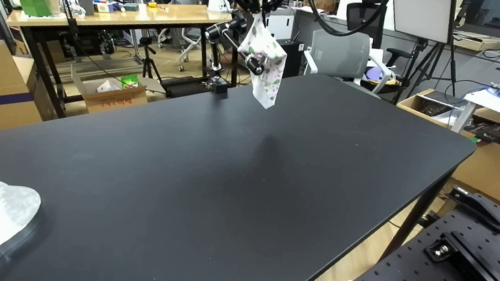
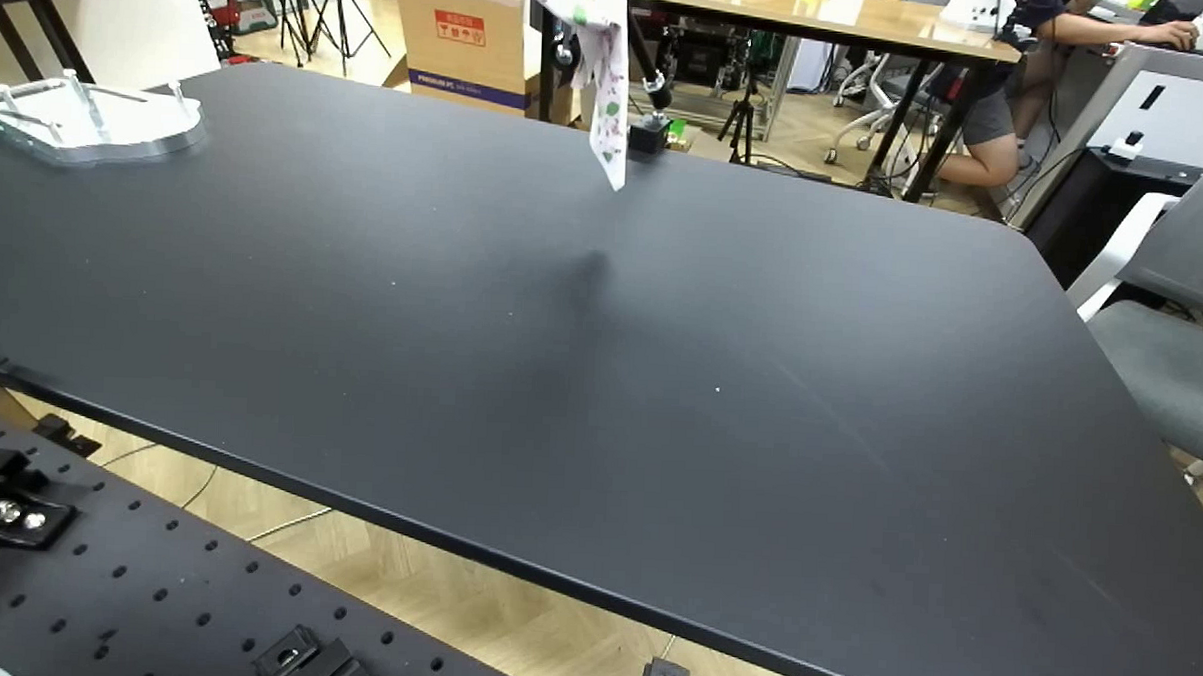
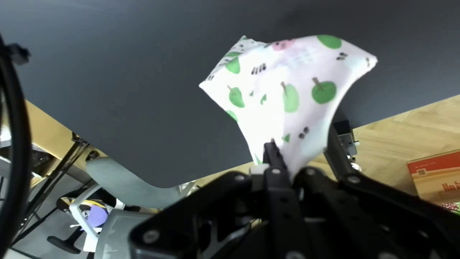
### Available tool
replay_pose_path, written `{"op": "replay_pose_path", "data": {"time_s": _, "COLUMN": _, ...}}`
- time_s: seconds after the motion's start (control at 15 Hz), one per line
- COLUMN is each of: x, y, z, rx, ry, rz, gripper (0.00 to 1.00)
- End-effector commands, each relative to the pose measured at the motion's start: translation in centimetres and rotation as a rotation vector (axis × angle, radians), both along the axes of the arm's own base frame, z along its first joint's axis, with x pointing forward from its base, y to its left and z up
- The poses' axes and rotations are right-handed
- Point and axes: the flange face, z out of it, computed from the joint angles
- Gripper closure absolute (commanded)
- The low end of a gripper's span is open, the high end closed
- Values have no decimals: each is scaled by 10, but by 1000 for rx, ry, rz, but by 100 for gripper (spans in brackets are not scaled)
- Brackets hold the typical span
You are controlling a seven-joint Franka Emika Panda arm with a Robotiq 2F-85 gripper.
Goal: Put the white cloth on the rack.
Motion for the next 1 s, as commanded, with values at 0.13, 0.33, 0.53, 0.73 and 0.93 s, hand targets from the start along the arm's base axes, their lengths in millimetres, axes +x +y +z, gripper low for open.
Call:
{"op": "replay_pose_path", "data": {"time_s": 0.13, "x": 41, "y": 29, "z": -17, "rx": 8, "ry": 20, "rz": 79, "gripper": 99}}
{"op": "replay_pose_path", "data": {"time_s": 0.33, "x": 49, "y": 45, "z": -25, "rx": 17, "ry": 38, "rz": 112, "gripper": 99}}
{"op": "replay_pose_path", "data": {"time_s": 0.53, "x": 52, "y": 59, "z": -35, "rx": 29, "ry": 63, "rz": 133, "gripper": 99}}
{"op": "replay_pose_path", "data": {"time_s": 0.73, "x": 53, "y": 63, "z": -39, "rx": 49, "ry": 74, "rz": 125, "gripper": 69}}
{"op": "replay_pose_path", "data": {"time_s": 0.93, "x": 54, "y": 60, "z": -38, "rx": 58, "ry": 73, "rz": 111, "gripper": 50}}
